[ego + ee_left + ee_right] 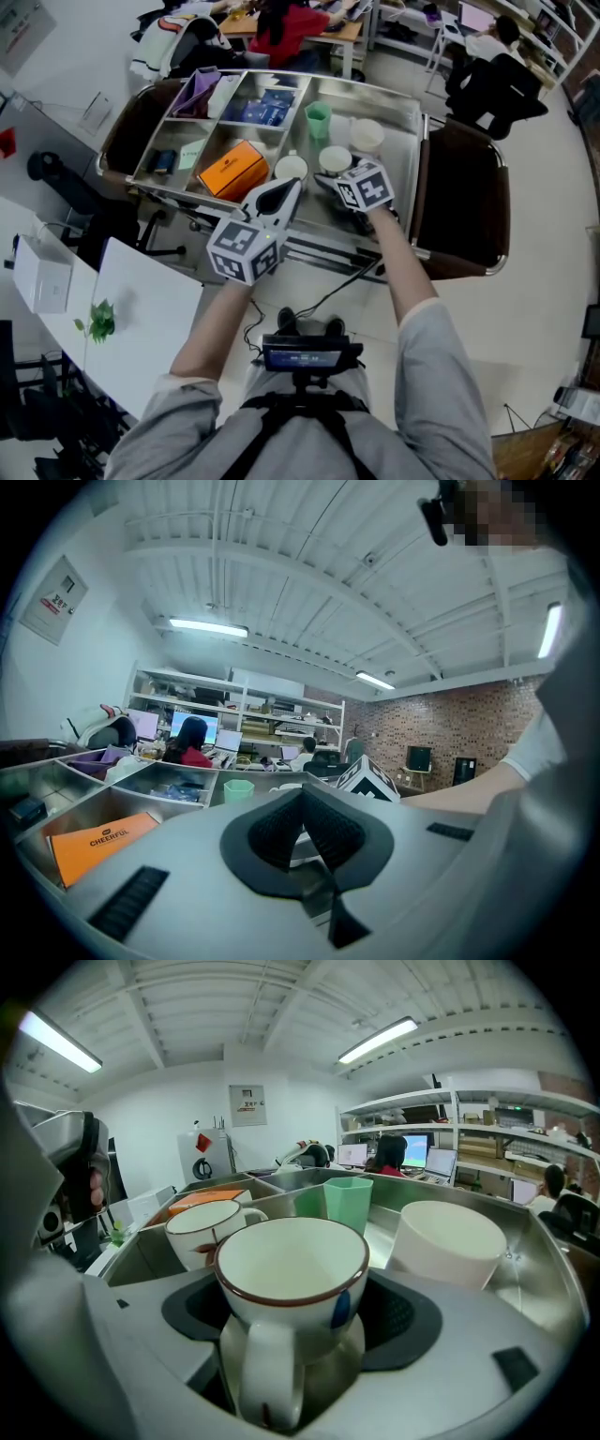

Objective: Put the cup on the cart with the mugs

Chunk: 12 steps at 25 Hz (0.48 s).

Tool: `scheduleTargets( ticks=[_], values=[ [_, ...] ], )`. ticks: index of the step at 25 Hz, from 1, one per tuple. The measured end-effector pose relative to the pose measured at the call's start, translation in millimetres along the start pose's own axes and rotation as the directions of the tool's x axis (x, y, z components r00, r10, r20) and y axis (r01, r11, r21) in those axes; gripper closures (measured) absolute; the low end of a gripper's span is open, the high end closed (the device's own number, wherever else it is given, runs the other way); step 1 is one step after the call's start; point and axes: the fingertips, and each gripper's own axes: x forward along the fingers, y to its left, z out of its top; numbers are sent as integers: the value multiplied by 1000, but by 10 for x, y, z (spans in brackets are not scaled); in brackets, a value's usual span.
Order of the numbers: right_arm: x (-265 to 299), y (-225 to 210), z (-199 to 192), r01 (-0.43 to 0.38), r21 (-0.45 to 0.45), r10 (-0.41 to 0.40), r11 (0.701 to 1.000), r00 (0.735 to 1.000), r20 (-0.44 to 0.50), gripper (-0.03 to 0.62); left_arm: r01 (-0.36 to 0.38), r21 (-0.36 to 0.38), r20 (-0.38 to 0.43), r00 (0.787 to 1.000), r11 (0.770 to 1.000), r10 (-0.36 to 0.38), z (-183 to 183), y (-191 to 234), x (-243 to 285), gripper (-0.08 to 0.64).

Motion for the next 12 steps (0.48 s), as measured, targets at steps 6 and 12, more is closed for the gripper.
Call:
scheduleTargets(
  ticks=[6,12],
  values=[
    [19,56,-97,-10,-32,8,999,999,-38,158,8,-6,-3,1000,1000,-8,-34,-33,-6,565],
    [-28,15,-52,21,-34,-22,999,1000,-14,149,4,-10,-5,1000,1000,-4,-59,-49,-32,565]
  ],
)
